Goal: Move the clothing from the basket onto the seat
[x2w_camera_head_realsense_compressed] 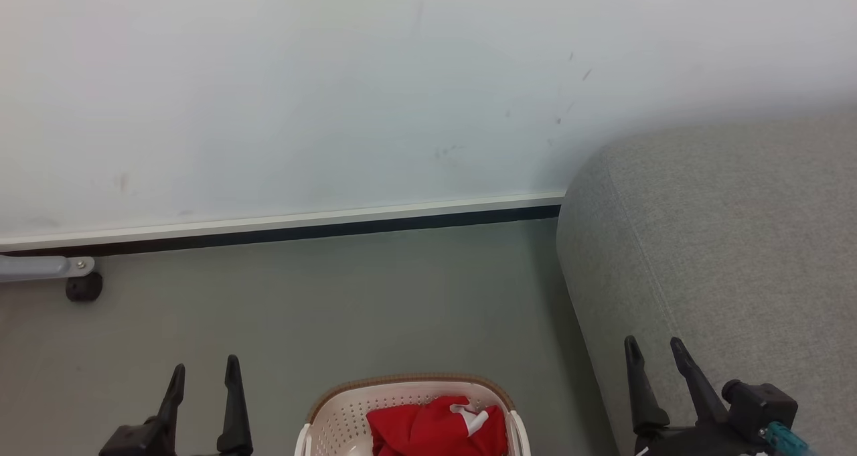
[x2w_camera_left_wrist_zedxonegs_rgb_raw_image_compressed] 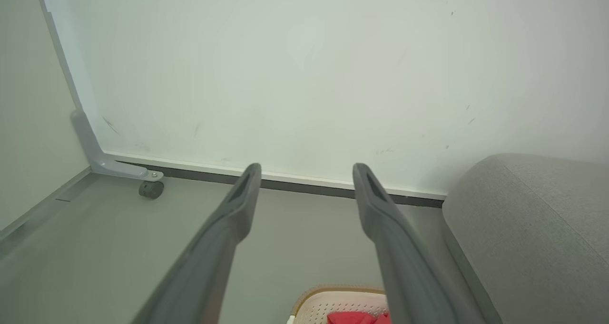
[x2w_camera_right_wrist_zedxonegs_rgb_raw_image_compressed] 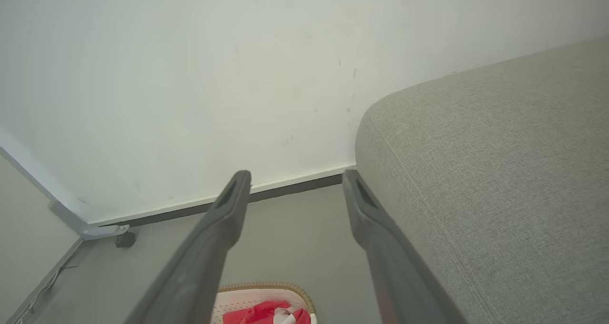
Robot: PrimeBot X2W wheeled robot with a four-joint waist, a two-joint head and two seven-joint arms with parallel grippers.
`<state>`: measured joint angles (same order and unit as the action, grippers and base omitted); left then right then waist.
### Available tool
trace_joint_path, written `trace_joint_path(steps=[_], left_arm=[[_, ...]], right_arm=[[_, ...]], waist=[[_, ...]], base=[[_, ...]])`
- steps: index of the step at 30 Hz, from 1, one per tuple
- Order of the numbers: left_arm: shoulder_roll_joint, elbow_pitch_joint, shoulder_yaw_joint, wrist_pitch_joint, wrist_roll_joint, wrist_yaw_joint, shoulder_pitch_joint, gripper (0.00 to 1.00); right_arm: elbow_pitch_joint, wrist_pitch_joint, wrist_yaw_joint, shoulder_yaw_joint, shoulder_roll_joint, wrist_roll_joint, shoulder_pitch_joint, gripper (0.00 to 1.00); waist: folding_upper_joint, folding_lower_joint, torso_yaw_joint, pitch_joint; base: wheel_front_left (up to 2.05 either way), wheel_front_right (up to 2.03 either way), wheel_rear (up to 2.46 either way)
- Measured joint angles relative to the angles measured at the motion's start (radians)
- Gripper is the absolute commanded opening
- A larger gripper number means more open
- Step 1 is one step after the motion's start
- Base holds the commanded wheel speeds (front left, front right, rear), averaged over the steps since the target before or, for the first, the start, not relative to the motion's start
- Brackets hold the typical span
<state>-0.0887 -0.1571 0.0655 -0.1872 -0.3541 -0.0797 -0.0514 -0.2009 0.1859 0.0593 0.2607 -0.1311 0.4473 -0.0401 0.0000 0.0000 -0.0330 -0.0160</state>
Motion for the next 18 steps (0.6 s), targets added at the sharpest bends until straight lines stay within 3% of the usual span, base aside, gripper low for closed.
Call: trace_joint_path(steps=[18], left_arm=[[0.000,0.024,0.008,-0.062,0.209,-0.036,-0.022,1.00]], right_arm=[[0.022,0.063,0.031,0.062,-0.016,-0.234,0.007,1.00]], waist=[[0.0000,0.0000,-0.012,0.001]], base=[[0.00,0.00,0.00]])
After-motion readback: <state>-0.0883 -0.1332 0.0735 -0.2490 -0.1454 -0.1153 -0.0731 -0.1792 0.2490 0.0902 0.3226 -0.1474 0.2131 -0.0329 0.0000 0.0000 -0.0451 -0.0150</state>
